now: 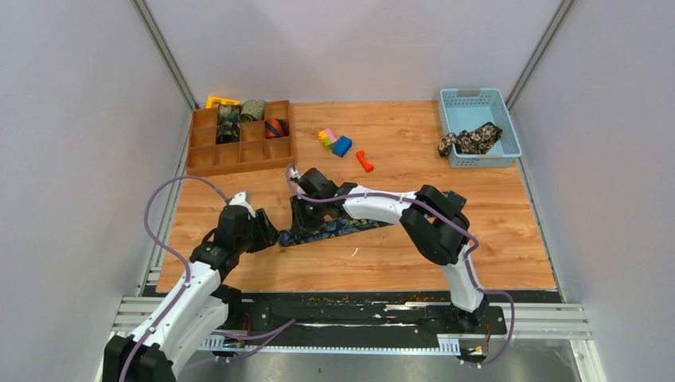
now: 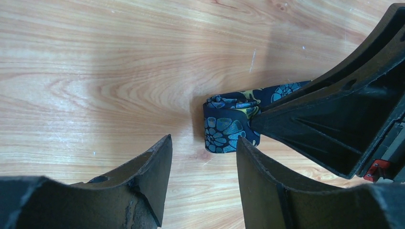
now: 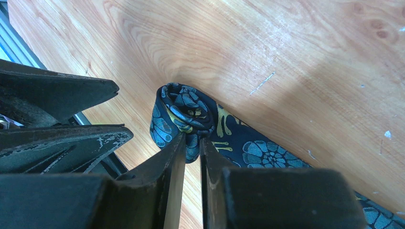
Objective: Roll the ties
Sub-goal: Roll the tie at the center of the board.
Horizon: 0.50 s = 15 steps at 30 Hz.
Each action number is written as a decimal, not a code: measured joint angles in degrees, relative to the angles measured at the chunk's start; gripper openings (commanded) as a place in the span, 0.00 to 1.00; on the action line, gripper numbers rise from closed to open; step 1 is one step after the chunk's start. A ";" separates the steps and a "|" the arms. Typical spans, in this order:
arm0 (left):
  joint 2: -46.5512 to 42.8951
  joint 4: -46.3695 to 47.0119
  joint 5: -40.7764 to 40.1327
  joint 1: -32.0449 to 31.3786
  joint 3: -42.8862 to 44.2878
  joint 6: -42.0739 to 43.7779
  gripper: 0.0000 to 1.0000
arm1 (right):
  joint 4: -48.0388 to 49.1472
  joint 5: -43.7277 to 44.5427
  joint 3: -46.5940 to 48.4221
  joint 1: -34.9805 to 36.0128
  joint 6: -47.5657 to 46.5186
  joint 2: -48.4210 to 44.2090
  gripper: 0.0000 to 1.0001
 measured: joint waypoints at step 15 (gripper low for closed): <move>4.52 7.67 3.85 0.04 -2.82 0.15 0.57 | 0.07 0.31 0.46 -0.50 -1.75 1.53 0.15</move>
